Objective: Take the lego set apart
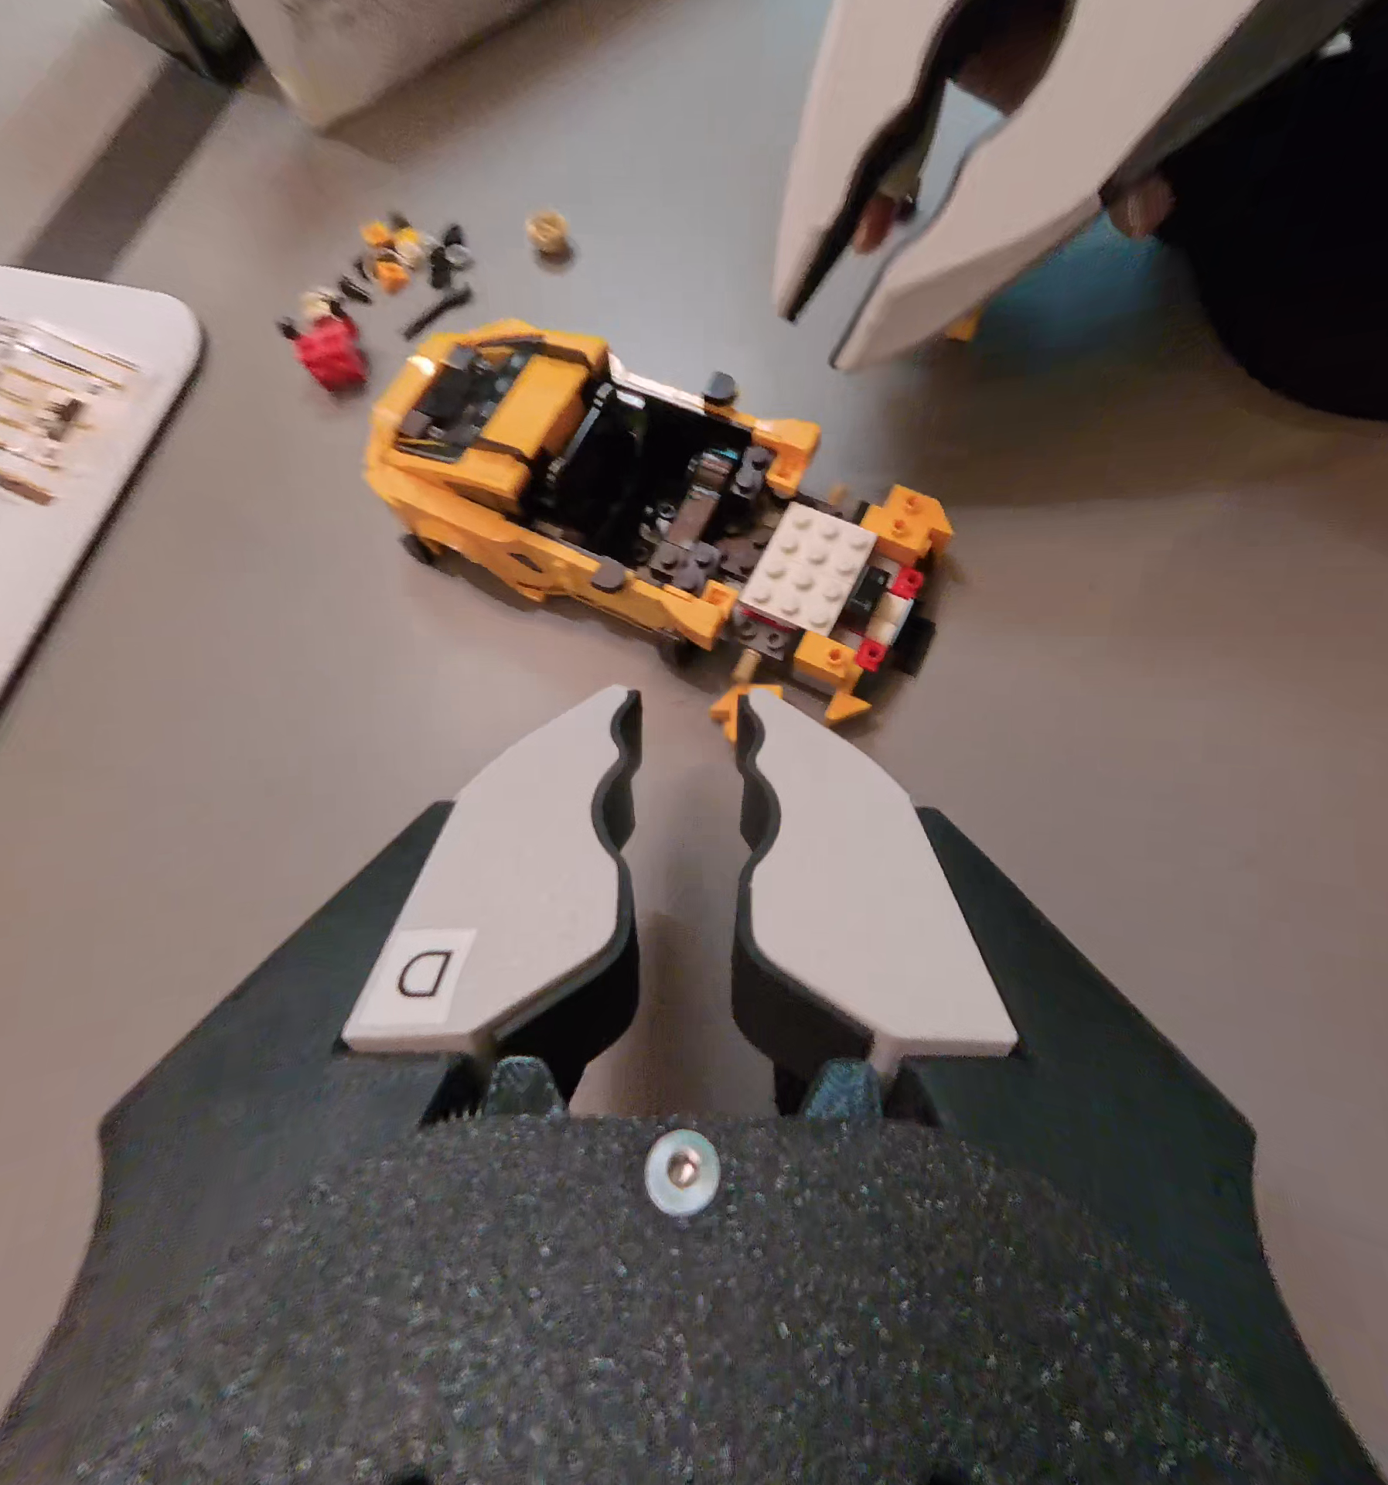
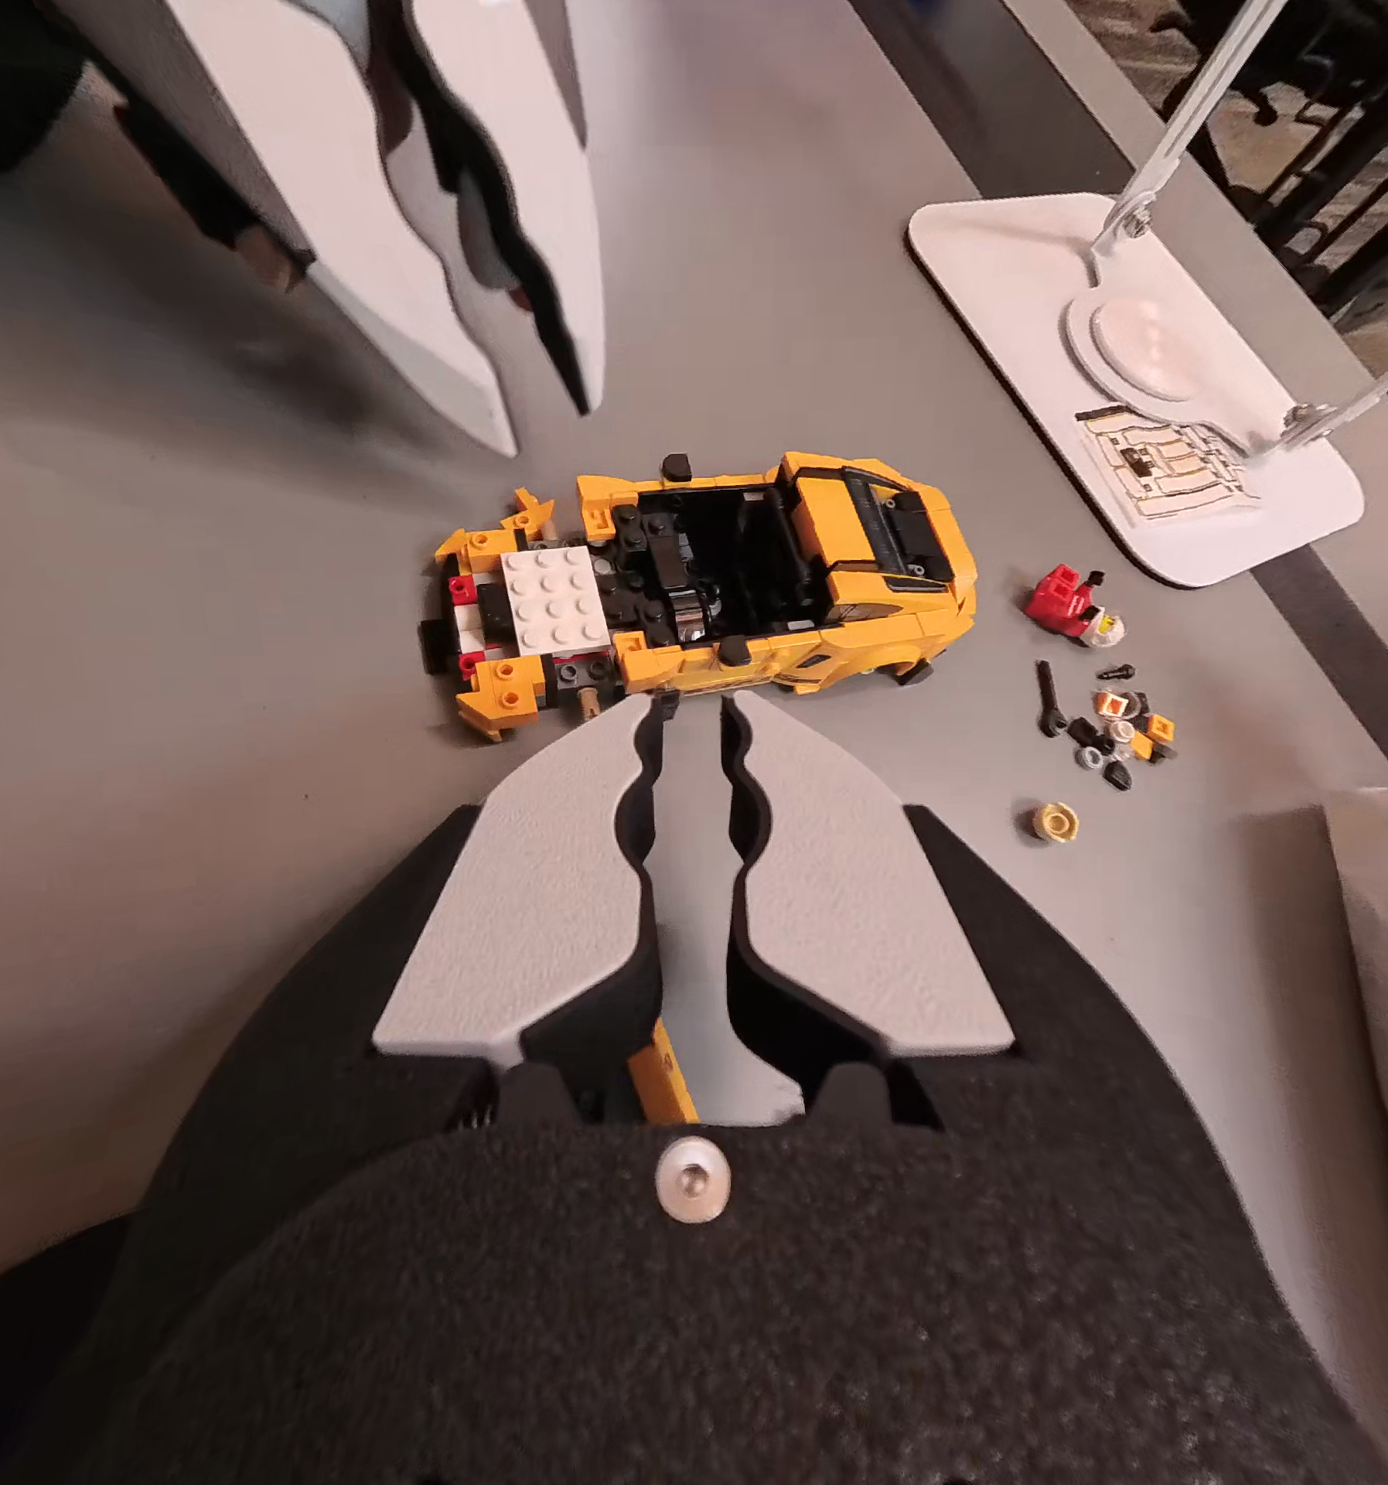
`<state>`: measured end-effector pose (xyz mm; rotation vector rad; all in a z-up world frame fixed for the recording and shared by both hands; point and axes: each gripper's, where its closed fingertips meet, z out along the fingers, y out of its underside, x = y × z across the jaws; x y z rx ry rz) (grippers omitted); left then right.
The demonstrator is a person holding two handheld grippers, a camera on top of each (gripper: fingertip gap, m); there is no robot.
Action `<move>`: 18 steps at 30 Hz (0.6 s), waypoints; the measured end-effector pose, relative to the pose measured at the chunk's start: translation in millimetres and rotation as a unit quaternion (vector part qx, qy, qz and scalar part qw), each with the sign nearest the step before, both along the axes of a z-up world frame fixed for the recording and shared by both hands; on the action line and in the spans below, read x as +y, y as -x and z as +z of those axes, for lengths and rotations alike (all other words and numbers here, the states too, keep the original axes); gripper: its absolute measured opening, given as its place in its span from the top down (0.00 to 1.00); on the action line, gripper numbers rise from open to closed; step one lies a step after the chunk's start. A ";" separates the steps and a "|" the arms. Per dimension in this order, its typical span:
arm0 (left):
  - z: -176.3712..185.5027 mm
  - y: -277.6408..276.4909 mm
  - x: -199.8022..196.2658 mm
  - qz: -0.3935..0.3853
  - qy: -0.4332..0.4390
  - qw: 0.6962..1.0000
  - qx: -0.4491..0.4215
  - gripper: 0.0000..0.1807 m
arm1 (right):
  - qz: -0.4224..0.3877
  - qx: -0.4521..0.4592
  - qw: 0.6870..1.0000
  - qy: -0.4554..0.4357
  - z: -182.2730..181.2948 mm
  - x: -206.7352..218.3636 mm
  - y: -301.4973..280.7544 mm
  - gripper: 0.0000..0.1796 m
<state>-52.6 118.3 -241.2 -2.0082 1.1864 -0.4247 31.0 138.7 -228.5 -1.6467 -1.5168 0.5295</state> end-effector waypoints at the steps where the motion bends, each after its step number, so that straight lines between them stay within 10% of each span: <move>1: -3.5 -1.1 -2.9 -0.007 0.007 1.000 0.005 0.88 | -0.003 0.005 1.000 -0.001 1.8 1.0 -0.5 0.93; 18: -26.4 -4.6 -12.3 -0.031 0.034 0.998 0.043 0.97 | -0.026 0.059 0.998 -0.008 14.1 10.9 -3.7 0.93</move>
